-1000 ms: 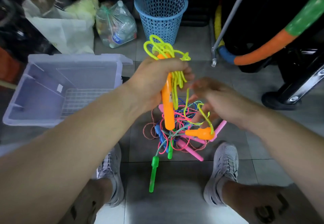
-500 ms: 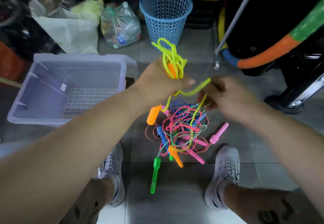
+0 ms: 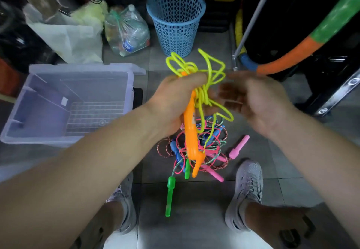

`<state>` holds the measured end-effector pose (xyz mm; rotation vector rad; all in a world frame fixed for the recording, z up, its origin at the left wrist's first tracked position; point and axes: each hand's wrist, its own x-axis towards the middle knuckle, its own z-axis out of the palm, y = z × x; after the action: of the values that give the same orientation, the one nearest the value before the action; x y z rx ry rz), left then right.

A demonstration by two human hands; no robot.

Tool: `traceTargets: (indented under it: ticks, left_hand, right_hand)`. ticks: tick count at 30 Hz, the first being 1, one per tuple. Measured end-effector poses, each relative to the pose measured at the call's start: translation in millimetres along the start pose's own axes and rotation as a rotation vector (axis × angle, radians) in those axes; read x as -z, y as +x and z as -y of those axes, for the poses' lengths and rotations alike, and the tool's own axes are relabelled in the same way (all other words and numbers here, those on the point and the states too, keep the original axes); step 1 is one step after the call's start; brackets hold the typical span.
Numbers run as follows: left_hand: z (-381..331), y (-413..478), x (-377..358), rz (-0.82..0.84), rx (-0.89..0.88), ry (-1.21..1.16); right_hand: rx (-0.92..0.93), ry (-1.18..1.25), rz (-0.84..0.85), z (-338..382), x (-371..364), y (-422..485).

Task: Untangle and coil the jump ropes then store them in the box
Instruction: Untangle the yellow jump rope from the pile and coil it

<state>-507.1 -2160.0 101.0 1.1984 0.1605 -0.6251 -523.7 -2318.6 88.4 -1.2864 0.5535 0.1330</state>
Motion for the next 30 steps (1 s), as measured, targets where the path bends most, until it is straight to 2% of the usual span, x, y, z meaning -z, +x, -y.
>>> traceTargets:
  ticks: [3,6,10,11,14,17,21,26,30]
  left_hand:
    - [-16.8,4.2,-4.6,-0.043,0.006,-0.103]
    - [-28.9,6.3,-6.5,-0.072,-0.017,-0.185]
    - [-32.4,8.8,-2.6,-0.099,-0.057,-0.318]
    - [-30.7,12.1,1.4,-0.122,-0.074,-0.294]
    - [-20.3,21.7,15.7,-0.237,-0.099,-0.124]
    - [-6.7,22.5,22.3,-0.333,0.017,0.033]
    - [4.4,17.9,23.0,-0.242,0.211,0.123]
    - [11.0,11.4,18.0,-0.033,0.139,0.156]
    - [17.4,6.2,11.9,0.137,0.036,0.223]
  right_hand:
    - [0.085,-0.627,0.268,-18.8,6.2,-5.4]
    - [0.065,-1.03,0.45,-25.8,7.0,-13.4]
    - [0.132,-1.279,0.326,-33.4,13.9,-4.3]
    - [0.146,-1.238,0.264,-35.1,16.5,0.2]
    - [0.256,-0.897,0.058,-28.6,16.2,2.7]
    - [0.47,-0.63,-0.079,-14.1,4.2,-7.5]
    - [0.629,-0.458,-0.13,0.0,-5.2,-16.9]
    - [0.532,-0.44,-0.08,1.8,-6.0,-16.1]
    - [0.356,-0.157,0.022,7.6,-9.4,-16.0]
